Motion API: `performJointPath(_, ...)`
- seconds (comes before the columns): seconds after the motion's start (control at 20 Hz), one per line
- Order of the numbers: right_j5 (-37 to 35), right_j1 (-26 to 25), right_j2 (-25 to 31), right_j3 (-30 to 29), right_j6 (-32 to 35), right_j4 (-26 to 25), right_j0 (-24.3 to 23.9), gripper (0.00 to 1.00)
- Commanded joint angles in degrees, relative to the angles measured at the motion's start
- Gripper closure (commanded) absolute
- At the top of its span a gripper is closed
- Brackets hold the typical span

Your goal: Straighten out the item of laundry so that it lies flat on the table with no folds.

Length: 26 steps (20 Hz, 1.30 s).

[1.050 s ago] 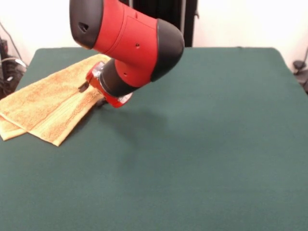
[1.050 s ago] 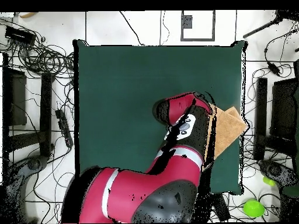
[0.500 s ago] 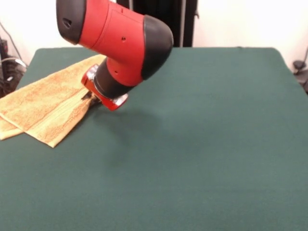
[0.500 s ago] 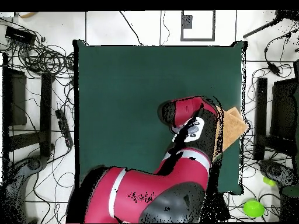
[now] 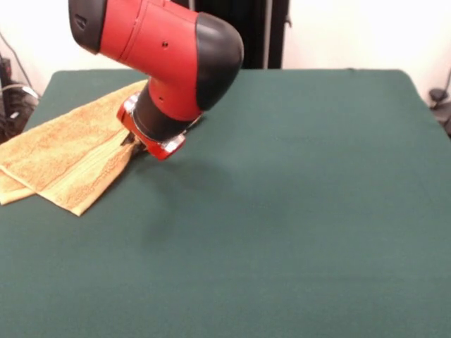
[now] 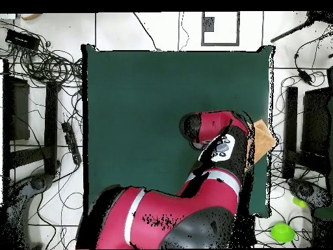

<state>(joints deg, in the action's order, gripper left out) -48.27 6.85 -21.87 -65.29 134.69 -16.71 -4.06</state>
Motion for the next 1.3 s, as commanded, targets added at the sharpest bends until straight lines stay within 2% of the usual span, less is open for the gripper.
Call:
performJointPath(0.05,5.1,-5.3,4.8,-2.8,25.8,10.8,4.0,1.00)
performJointPath(0.5,1.3,-9.5,2.4,2.2,31.6,15.6,7.9,1.00)
performJointPath(0.7,-1.0,-10.8,2.0,4.4,31.5,16.3,9.2,1.00)
performJointPath(1.05,-3.8,-10.0,2.5,4.9,30.6,18.1,9.9,1.00)
performJointPath(1.3,-2.9,-9.4,2.8,4.2,30.4,19.2,9.9,1.00)
